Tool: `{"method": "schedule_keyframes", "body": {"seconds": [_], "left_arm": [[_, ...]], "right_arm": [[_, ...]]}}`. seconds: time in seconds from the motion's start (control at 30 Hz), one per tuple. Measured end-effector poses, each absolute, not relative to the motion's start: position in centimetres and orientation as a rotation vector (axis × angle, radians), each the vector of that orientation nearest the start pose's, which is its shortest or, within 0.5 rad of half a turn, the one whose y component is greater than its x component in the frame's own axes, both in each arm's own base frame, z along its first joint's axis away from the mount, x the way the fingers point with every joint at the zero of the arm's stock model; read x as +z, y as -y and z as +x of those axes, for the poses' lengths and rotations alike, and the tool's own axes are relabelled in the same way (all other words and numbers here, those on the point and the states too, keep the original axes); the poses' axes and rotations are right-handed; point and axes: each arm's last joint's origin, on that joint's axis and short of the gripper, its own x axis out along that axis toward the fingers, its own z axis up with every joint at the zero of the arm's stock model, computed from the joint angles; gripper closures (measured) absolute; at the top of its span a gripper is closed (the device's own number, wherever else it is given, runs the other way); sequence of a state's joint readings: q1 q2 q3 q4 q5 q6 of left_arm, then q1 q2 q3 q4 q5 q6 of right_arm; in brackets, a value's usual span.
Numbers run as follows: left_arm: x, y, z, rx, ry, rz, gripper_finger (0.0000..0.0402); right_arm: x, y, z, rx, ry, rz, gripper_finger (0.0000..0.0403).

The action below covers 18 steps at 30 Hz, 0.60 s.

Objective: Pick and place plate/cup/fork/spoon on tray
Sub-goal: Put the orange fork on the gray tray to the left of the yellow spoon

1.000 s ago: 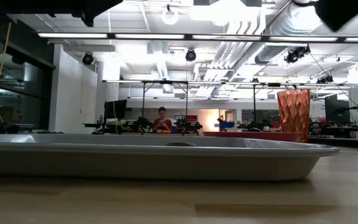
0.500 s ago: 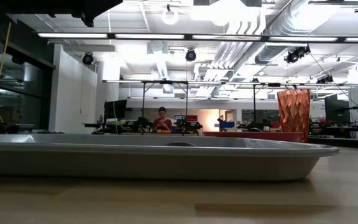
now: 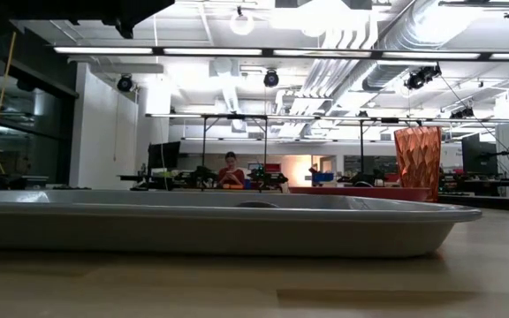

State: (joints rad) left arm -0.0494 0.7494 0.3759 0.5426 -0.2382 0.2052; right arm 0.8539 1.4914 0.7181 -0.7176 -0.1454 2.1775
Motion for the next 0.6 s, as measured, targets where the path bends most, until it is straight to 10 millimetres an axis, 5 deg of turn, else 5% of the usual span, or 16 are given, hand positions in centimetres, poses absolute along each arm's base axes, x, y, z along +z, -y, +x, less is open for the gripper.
{"method": "schedule_keyframes", "body": {"seconds": [0.2,0.6], "left_arm": [[26.60,0.16,17.14,0.204,0.149,0.167,0.0402],[26.31,0.16,17.18,0.201,0.119,0.163,0.0401]], "right_arm": [[14.19,-17.09,14.39,-0.992,-1.439,1.128,0.0233],[13.52,-17.48,14.21,-1.065,-1.413,1.130,0.0307]]}}
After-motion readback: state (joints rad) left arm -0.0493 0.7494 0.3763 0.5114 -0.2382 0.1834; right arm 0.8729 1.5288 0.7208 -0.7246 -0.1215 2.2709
